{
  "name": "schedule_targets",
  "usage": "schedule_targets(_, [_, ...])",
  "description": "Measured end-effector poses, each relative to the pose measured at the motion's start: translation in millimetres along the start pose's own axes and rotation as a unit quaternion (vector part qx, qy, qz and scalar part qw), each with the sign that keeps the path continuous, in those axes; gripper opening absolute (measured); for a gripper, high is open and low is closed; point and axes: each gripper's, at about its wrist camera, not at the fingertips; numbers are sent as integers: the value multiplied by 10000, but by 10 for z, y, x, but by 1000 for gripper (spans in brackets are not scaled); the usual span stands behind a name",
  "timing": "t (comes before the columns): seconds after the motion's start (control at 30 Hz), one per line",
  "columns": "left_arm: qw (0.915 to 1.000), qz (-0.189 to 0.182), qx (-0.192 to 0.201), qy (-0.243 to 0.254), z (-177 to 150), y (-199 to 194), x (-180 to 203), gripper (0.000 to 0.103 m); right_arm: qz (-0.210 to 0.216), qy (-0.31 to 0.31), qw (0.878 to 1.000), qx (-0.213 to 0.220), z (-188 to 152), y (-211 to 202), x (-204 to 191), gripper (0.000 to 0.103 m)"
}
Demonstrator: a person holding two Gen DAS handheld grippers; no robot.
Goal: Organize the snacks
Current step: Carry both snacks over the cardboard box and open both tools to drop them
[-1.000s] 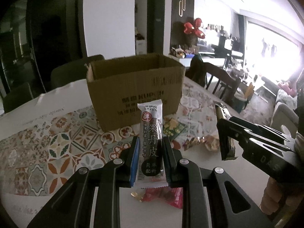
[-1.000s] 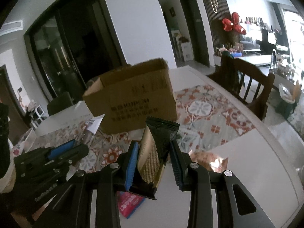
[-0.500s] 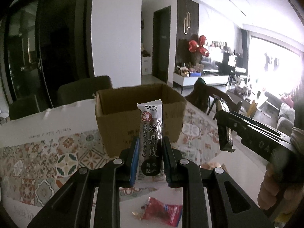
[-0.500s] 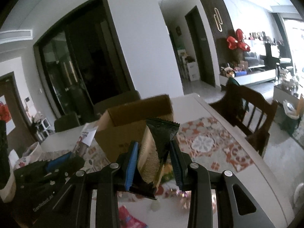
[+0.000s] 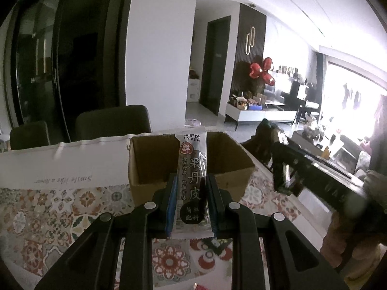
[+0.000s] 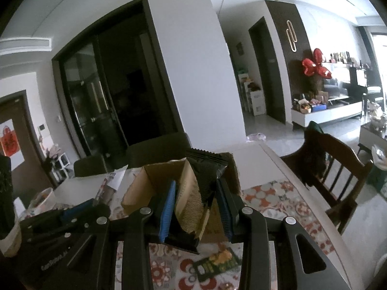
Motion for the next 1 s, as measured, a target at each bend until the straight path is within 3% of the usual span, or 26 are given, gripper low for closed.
schedule_targets(0.27, [9998, 93, -75, -126, 215, 322, -73, 24, 155, 93, 9995, -251, 136, 409, 92, 35])
schedule_targets(0.83, [9966, 333, -613, -428, 438, 1121, -269, 26, 27, -3, 9963, -857, 249, 1122, 153, 35])
schedule_targets(1.0, [9964, 505, -492, -471, 479, 1129, -316, 46, -4, -4, 9951, -985, 255, 1221, 164, 40])
Point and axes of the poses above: each gripper's, at about its wrist camera, not at the fingertips, and y roughly the way its jaws point, x to its right, z to its top, and after that the axes turned 8 degrees about -y, right-handed
